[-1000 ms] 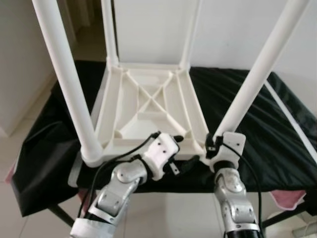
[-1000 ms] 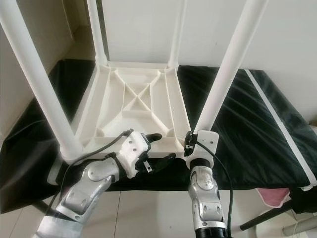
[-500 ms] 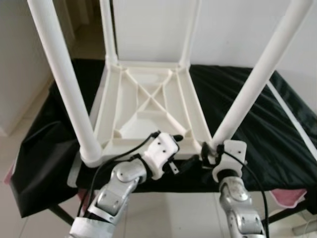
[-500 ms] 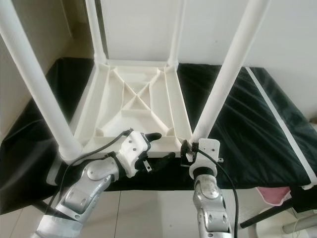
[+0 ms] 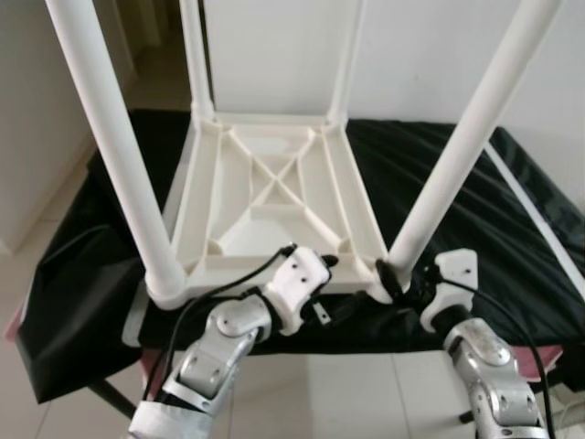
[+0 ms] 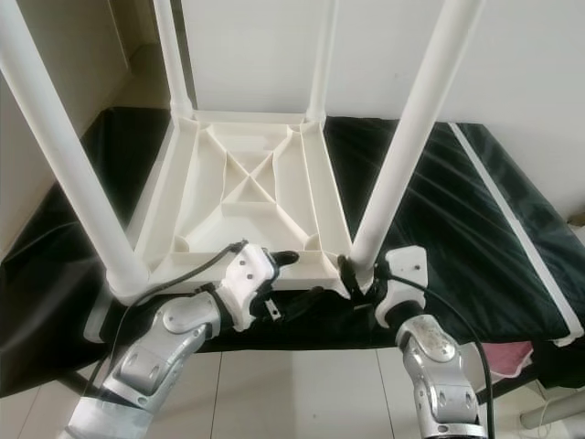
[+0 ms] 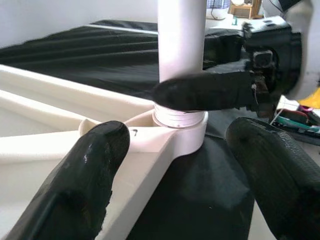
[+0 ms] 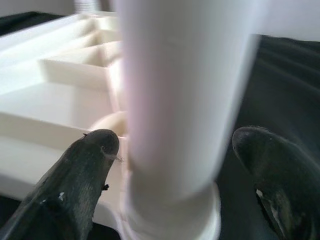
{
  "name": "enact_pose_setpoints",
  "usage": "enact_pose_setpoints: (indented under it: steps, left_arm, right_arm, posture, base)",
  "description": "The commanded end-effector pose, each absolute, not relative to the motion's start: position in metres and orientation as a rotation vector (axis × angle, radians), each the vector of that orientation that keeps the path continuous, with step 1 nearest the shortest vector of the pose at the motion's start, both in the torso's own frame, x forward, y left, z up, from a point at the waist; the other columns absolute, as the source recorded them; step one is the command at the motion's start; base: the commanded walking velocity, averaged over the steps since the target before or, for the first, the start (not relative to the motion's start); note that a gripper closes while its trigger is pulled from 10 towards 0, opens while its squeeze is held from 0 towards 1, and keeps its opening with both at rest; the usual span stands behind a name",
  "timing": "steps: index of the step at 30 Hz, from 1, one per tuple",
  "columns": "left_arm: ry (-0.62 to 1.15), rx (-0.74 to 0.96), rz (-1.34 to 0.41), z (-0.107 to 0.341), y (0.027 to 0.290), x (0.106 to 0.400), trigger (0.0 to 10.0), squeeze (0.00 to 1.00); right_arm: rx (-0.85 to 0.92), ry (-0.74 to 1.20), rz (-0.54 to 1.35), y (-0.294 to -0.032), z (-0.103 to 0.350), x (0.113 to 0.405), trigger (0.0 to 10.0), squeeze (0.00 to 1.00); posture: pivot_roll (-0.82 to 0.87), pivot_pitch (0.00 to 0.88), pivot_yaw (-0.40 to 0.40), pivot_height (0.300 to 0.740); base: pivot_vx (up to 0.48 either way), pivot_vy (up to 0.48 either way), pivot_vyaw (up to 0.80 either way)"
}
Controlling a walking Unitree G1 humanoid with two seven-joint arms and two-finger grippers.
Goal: Building children table
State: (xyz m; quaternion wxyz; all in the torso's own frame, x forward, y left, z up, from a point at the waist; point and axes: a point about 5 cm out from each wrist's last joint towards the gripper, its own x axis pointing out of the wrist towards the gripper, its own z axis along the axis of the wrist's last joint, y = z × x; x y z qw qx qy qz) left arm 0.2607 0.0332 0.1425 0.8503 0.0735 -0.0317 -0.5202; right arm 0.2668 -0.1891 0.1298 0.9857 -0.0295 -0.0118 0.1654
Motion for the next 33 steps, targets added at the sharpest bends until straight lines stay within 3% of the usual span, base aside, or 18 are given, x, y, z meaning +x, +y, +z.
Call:
enact_pose_setpoints:
  steps: [1,8,10,12,20,21,33]
  left_arm:
    - [-0.054,0.162,-1.17,0.142,0.031,0.257,10.0,0.0]
    - [-0.057,0.167,-1.187,0.144,0.03,0.256,10.0,0.0]
    - [-0.051,0.163,-1.18,0.144,0.031,0.256,10.0,0.0]
    - [-0.048,0.161,-1.177,0.144,0.032,0.256,10.0,0.0]
    - [-0.02,0.152,-1.154,0.142,0.033,0.254,10.0,0.0]
    - [-0.013,0.159,-1.149,0.141,0.033,0.254,10.0,0.0]
    - [-0.01,0.157,-1.139,0.14,0.034,0.255,10.0,0.0]
  right_arm:
    - [-0.059,-0.015,0.408,-0.188,0.129,0.27,10.0,0.0]
    - [-0.103,0.011,0.533,-0.185,0.129,0.283,10.0,0.0]
    - [-0.111,0.025,0.566,-0.184,0.126,0.284,0.2,0.0]
    - [-0.11,0.031,0.577,-0.185,0.125,0.284,0.0,0.0]
    - [-0.112,0.058,0.607,-0.19,0.118,0.284,0.0,0.0]
    - [-0.109,0.071,0.603,-0.191,0.115,0.284,10.0,0.0]
    - [-0.07,0.041,0.497,-0.191,0.117,0.282,10.0,0.0]
  posture:
    - [-0.03,0.0,-0.037,0.74]
    - [-0.02,0.0,-0.038,0.74]
    - [-0.01,0.0,-0.046,0.74]
    - [0.0,0.0,-0.05,0.74]
    - [0.0,0.0,-0.057,0.74]
    - [0.0,0.0,-0.057,0.74]
    - [-0.01,0.0,-0.056,0.74]
  base:
    - [0.0,0.0,0.0]
    - [0.0,0.0,0.0]
    - [0.0,0.0,0.0]
    - [0.0,0.0,0.0]
    - [0.0,0.0,0.0]
    - [0.0,0.0,0.0]
    - [0.0,0.0,0.0]
